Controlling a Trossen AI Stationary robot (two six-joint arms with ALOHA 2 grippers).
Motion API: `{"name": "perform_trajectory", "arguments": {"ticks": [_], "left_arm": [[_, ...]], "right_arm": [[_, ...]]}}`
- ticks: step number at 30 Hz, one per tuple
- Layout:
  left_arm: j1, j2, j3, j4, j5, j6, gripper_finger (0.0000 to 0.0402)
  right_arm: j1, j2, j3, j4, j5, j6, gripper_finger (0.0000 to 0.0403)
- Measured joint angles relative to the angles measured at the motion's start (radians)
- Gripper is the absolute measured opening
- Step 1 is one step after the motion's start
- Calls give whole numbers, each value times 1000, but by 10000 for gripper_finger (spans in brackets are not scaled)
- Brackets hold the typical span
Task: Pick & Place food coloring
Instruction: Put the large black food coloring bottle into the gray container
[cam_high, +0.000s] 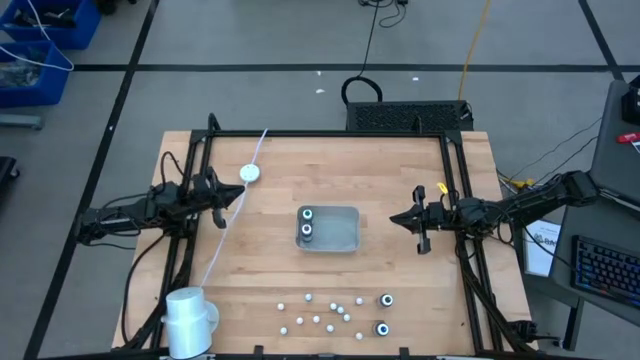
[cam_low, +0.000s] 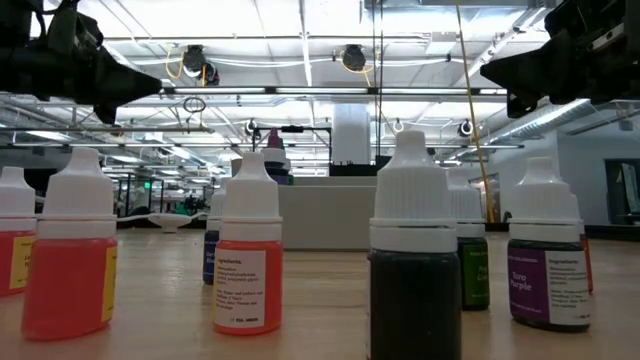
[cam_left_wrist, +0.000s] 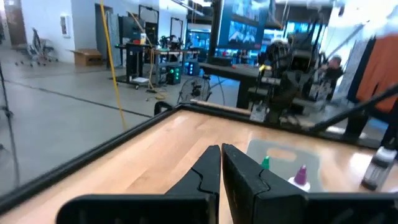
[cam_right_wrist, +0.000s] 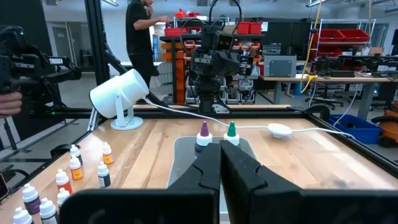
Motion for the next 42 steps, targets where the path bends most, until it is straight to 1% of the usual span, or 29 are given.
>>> {"name": "perform_trajectory", "arguments": {"ticks": [4,7,10,12,14,16,18,19,22,26,30,33,38,40,42], "left_arm": [[0,0,0,48,0,-103,21],[0,0,0,77,9,-151,21],[0,0,0,76,25,-160,21],[0,0,0,97,29,-137,21],[0,0,0,96,74,-111,21],[0,14,0,105,143,-109,21],[-9,45,0,137,195,-101,21],[-18,68,0,156,204,-83,21],[-49,155,0,226,190,-32,21],[-92,304,0,317,178,49,21],[-133,438,0,377,101,113,21],[-160,512,0,404,56,135,21],[-181,571,0,481,42,135,21],[-186,571,0,501,42,134,21],[-191,571,0,501,42,134,21]], "right_arm": [[0,0,0,0,0,-2,0],[0,0,0,-4,0,-2,0],[0,0,0,-7,0,-2,0],[0,0,0,-7,0,-2,0],[0,0,0,-7,0,-2,0],[0,0,0,-7,0,-2,0],[0,0,0,-7,0,-2,0],[0,0,0,-10,0,-2,0],[0,0,0,-26,0,-2,0],[0,0,0,-29,1,-2,0],[0,0,0,-29,1,-9,0],[0,0,0,-33,1,-33,0],[2,0,5,-31,-26,-66,0],[7,-1,17,-62,-33,-63,0],[17,2,29,-126,-68,-66,0]]}}
